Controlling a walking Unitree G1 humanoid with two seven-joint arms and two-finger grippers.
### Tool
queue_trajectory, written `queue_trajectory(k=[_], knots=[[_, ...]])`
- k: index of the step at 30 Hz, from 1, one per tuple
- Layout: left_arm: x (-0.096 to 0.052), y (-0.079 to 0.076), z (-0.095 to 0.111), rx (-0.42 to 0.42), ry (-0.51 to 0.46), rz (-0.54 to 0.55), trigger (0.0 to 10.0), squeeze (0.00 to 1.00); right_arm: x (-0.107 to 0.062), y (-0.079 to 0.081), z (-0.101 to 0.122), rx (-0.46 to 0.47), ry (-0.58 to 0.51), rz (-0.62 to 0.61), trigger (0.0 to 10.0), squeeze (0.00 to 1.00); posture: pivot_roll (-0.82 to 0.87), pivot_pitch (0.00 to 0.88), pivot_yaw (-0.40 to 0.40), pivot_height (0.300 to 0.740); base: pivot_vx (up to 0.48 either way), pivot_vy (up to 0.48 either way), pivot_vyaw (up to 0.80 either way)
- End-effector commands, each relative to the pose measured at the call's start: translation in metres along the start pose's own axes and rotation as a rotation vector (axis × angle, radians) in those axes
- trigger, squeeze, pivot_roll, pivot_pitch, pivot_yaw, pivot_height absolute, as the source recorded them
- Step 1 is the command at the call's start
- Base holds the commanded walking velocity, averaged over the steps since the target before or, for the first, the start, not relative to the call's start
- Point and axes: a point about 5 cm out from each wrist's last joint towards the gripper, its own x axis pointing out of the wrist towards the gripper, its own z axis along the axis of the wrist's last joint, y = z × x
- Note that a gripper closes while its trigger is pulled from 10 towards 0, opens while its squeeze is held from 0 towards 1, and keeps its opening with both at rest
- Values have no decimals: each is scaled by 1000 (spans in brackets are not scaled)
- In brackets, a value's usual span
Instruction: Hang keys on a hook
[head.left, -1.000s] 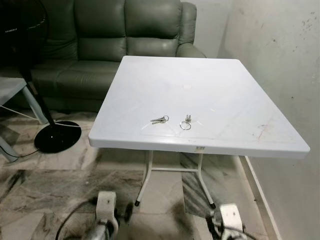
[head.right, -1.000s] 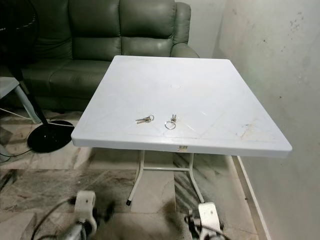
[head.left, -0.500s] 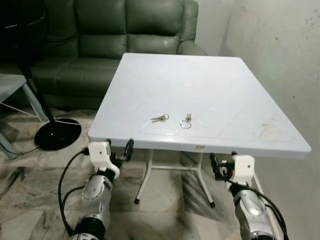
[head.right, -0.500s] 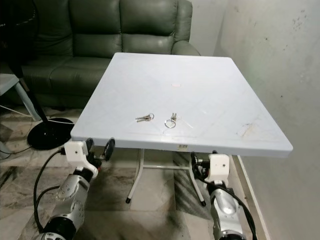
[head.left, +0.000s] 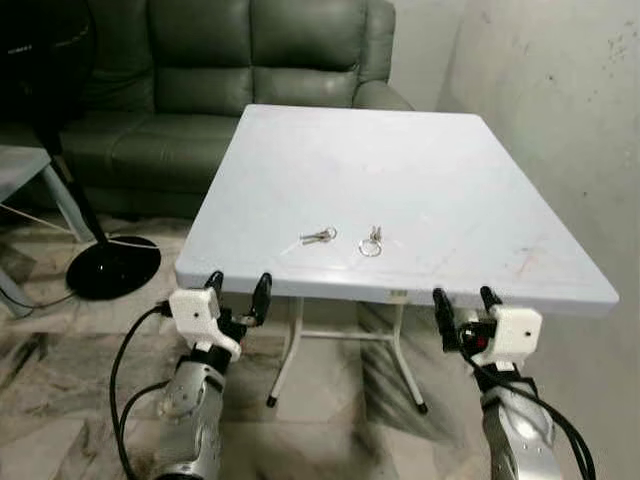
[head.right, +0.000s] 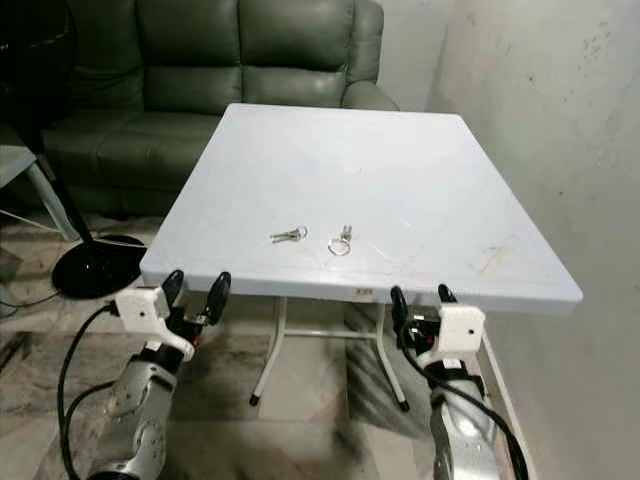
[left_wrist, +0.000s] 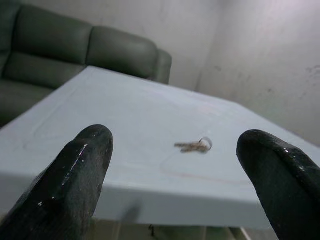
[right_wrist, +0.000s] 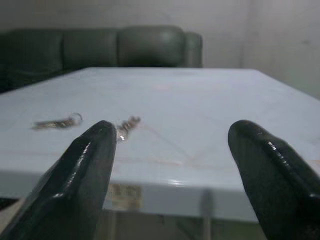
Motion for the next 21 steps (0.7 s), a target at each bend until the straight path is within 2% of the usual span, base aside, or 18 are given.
queue_trajectory(k=[1,5,8,12,16,20,21], knots=[[-2,-4,8,5,-9,-13,10000,0,-2,4,10,2,-31,10,10000,0,3,0,-39,740,0,0,0],[-12,-6,11,-24,-3,-11,10000,0,-13,14,15,3,-55,34,10000,0,2,0,-35,740,0,0,0],[-20,-5,8,-22,31,1,10000,0,-20,17,12,35,-26,21,10000,0,2,0,-34,740,0,0,0],[-25,-5,9,-47,50,24,10000,0,-27,17,10,33,6,4,10000,0,-1,0,-26,740,0,0,0],[-21,-6,20,-102,16,55,10000,0,-27,18,16,31,-4,-6,10000,0,1,0,-27,740,0,0,0],[-15,-6,36,-162,-10,75,10000,0,-20,20,33,33,-46,15,10000,0,0,0,-32,740,0,0,0],[-14,-6,38,-148,-12,71,10000,0,-19,20,35,32,-52,17,10000,0,0,0,-32,740,0,0,0]])
